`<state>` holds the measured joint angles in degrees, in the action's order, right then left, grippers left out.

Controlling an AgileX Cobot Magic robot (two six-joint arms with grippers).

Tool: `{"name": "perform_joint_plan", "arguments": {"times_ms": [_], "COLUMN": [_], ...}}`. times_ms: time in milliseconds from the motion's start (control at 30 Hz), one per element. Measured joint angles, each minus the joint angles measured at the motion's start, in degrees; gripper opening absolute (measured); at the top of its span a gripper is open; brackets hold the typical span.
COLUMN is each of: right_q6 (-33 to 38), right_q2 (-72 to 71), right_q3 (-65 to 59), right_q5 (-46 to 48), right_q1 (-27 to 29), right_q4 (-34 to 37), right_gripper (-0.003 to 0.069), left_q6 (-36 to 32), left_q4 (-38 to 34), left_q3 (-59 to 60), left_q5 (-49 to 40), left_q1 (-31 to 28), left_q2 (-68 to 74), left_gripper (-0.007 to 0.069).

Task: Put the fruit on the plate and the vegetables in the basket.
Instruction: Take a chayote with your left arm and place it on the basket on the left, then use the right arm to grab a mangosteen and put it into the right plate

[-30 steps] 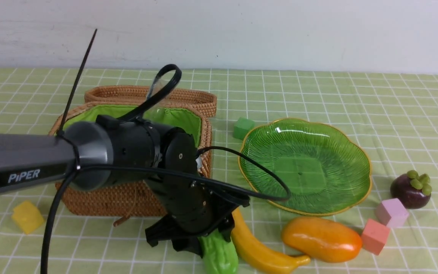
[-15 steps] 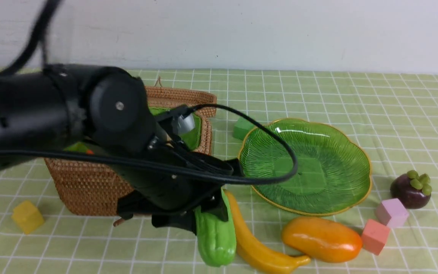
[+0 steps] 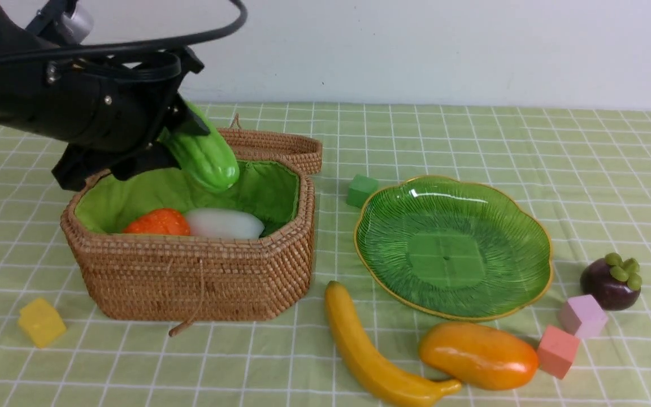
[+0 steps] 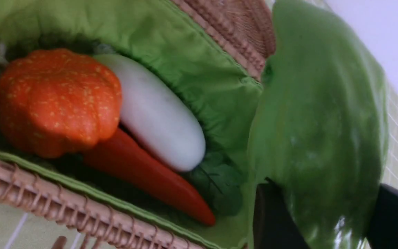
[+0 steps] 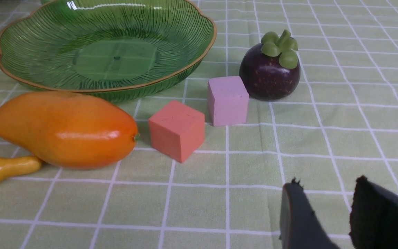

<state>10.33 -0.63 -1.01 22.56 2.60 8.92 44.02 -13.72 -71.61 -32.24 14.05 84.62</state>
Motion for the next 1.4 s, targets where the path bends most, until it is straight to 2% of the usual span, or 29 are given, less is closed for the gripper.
{"name": "perform_joint_plan", "arguments": {"times_ms": [233, 300, 400, 467, 533, 633, 767, 833, 933, 967, 1000, 1033, 1067, 1133, 1267, 1400], "right_q6": [0.0, 0.0, 0.0, 0.0, 0.0, 0.0, 0.0, 0.0, 0.0, 0.0, 0.0, 0.0, 0.0, 0.0, 0.0, 0.0], "right_q2": [0.0, 0.0, 0.0, 0.0, 0.0, 0.0, 0.0, 0.0, 0.0, 0.0, 0.0, 0.0, 0.0, 0.0, 0.0, 0.0], "right_q3": [0.0, 0.0, 0.0, 0.0, 0.0, 0.0, 0.0, 0.0, 0.0, 0.0, 0.0, 0.0, 0.0, 0.0, 0.0, 0.0], "right_q5": [0.0, 0.0, 0.0, 0.0, 0.0, 0.0, 0.0, 0.0, 0.0, 0.0, 0.0, 0.0, 0.0, 0.0, 0.0, 0.0], "right_q1": [0.0, 0.0, 0.0, 0.0, 0.0, 0.0, 0.0, 0.0, 0.0, 0.0, 0.0, 0.0, 0.0, 0.0, 0.0, 0.0], "right_q4": [0.1, 0.0, 0.0, 0.0, 0.1, 0.1, 0.0, 0.0, 0.0, 0.0, 0.0, 0.0, 0.0, 0.0, 0.0, 0.0], "right_gripper": [0.0242, 0.0242, 0.0242, 0.0242, 0.0242, 0.0242, 0.0242, 0.0242, 0.0242, 0.0242, 0.0242, 0.0242, 0.0242, 0.0242, 0.0242, 0.0242], "left_q6": [1.5, 1.5, 0.9, 0.1, -1.5, -7.7, -16.8, -20.8, -23.4, -23.6, -23.7, -23.7, -23.6, -22.8, -21.6, -21.5], "left_q4": [-1.3, -1.4, -1.4, -1.5, -1.5, -1.6, -1.6, -1.5, -0.4, 0.1, 0.2, 0.7, 0.7, 0.5, 0.5, 0.5], "left_q3": [0.0, 0.0, -0.2, -0.7, -1.2, -2.3, -2.6, -2.7, -2.2, -1.1, -0.5, 2.1, 4.7, 11.0, 23.6, 30.2], "left_q5": [0.1, 0.1, -0.1, -0.5, -1.8, -8.1, -17.4, -22.6, -28.2, -30.0, -30.6, -32.2, -33.4, -33.9, -32.5, -31.4], "left_q1": [0.0, 0.0, 0.0, 0.0, 0.0, 0.0, 0.0, 0.0, 0.0, 0.0, 0.0, 0.0, 0.0, 0.0, 0.0, 0.0], "left_q2": [4.8, 4.8, 4.0, 2.6, 1.1, -4.0, -13.4, -19.0, -28.9, -32.2, -34.2, -38.4, -42.7, -49.7, -60.8, -66.4], "left_gripper": [0.0356, 0.0397, 0.0512, 0.0561, 0.0585, 0.0584, 0.0506, 0.0435, 0.0283, 0.0206, 0.0181, 0.0090, 0.0033, -0.0013, -0.0013, -0.0013]}}
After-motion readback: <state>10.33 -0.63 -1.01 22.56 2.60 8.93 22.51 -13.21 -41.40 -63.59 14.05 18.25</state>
